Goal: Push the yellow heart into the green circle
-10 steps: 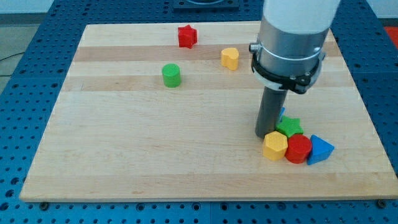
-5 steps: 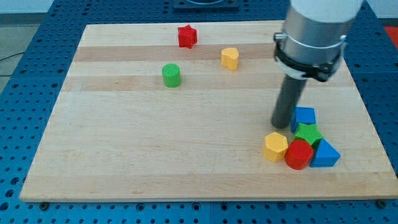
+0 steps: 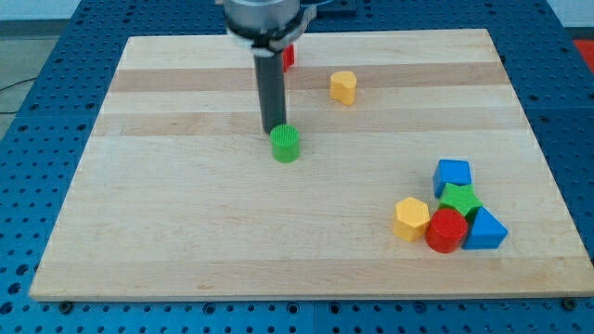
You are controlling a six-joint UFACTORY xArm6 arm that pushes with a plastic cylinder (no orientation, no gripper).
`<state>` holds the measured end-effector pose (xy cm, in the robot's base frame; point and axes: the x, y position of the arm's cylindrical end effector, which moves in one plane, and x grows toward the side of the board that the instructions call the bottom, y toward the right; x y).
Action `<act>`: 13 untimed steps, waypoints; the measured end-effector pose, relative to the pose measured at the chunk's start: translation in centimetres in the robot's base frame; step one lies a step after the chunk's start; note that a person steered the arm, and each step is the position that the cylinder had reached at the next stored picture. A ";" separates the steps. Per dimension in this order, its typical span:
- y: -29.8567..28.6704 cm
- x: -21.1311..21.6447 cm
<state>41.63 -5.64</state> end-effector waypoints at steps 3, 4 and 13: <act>8.8 4.2; 13.3 5.8; 14.5 3.4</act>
<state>45.06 8.86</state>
